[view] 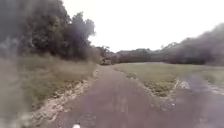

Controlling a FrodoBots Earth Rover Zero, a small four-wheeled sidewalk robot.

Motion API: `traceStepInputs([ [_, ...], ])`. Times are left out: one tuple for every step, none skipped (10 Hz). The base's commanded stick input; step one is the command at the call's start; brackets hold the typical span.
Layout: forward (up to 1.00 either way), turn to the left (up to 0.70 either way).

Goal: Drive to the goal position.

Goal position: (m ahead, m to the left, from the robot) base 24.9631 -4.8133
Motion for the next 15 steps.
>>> traceStepInputs([
  [1.0, 0.03],
  [1.0, 0.03],
  [1.0, 0.03],
  [1.0, 0.02],
  [1.0, 0.03],
  [1.0, 0.03],
  [1.0, 0.01],
  [1.0, 0.0],
  [1.0, 0.0],
  [1.0, -0.11],
  [1.0, -0.15],
  [1.0, -0.02],
  [1.0, -0.02],
  [1.0, -0.02],
  [1.0, -0.02],
])
